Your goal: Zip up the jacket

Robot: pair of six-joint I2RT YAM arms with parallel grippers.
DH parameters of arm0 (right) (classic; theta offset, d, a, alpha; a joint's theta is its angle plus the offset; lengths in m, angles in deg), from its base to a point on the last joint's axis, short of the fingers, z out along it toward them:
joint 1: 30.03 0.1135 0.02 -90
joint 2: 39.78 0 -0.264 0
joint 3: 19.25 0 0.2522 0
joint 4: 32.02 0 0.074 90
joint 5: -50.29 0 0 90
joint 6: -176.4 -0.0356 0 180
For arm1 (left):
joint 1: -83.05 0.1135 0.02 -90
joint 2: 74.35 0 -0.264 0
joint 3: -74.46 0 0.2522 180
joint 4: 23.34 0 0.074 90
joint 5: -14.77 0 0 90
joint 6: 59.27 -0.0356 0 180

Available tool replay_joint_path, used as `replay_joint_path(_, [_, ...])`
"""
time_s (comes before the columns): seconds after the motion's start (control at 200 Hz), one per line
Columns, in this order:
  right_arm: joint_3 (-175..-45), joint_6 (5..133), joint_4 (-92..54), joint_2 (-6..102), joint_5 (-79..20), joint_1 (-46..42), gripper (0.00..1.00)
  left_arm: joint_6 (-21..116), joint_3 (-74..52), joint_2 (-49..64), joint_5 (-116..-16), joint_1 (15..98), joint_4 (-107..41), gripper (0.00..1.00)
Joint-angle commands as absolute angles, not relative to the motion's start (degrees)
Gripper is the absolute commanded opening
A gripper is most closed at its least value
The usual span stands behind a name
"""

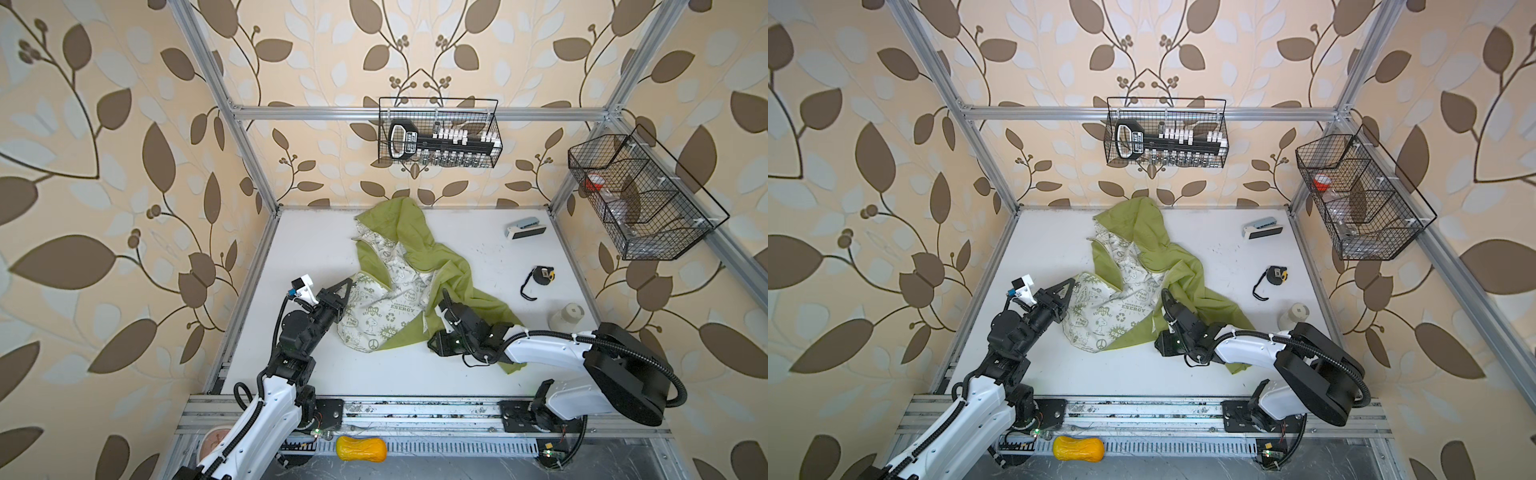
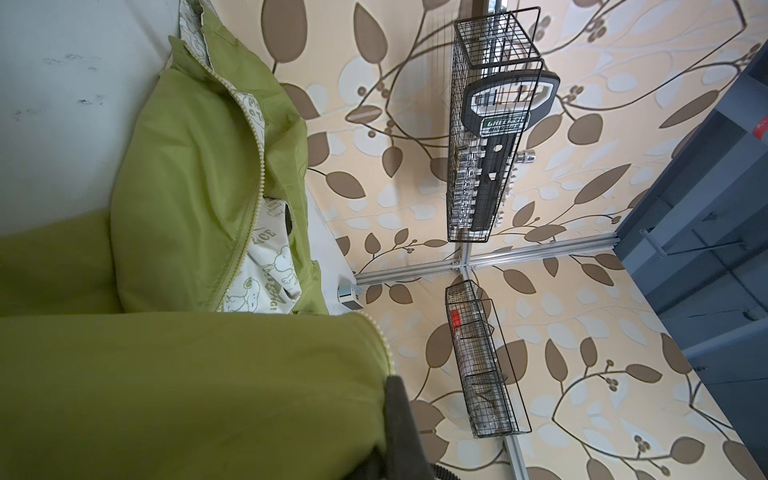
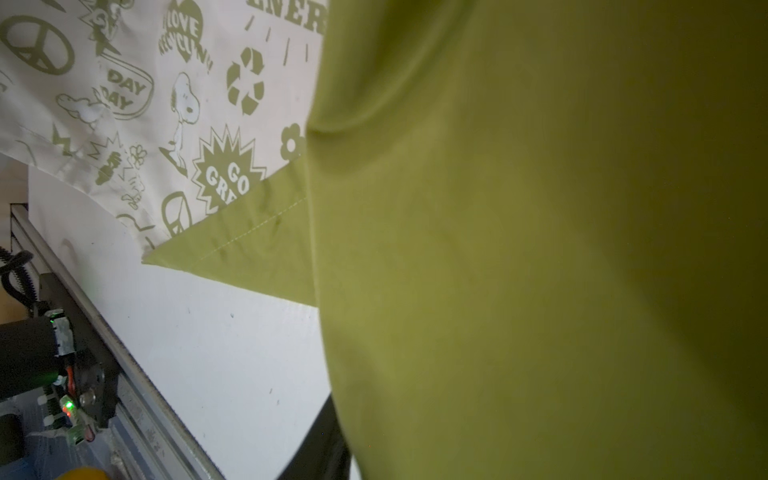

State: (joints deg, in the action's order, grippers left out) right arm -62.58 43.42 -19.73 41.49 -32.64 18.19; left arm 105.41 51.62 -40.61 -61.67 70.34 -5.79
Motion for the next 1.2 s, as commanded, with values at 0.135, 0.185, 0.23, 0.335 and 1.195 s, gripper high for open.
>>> replay_joint_path(0.135, [-60.24,39.94,-24.00,40.93,-33.40,18.14,0.27,104.38,51.99,-42.04,-60.29,70.32,-4.72,0.00])
replay_joint_path(0.185, [-59.96,39.84,-24.28,40.97,-33.30,18.17,0.25,104.40,52.00,-42.42,-60.38,70.34,-5.04,0.00])
replay_joint_path(0.23, [-59.79,39.83,-24.62,41.07,-33.25,18.04,0.23,104.37,52.01,-42.77,-60.33,70.30,-5.32,0.00])
replay_joint_path(0.335, [-59.16,39.51,-25.89,41.71,-32.62,17.63,0.19,104.38,52.15,-43.39,-60.56,70.31,-6.10,0.00])
replay_joint_path(1.195, [-69.06,30.78,-57.87,34.31,-36.42,12.51,0.00,109.63,48.09,-29.25,-57.03,70.22,20.22,0.00])
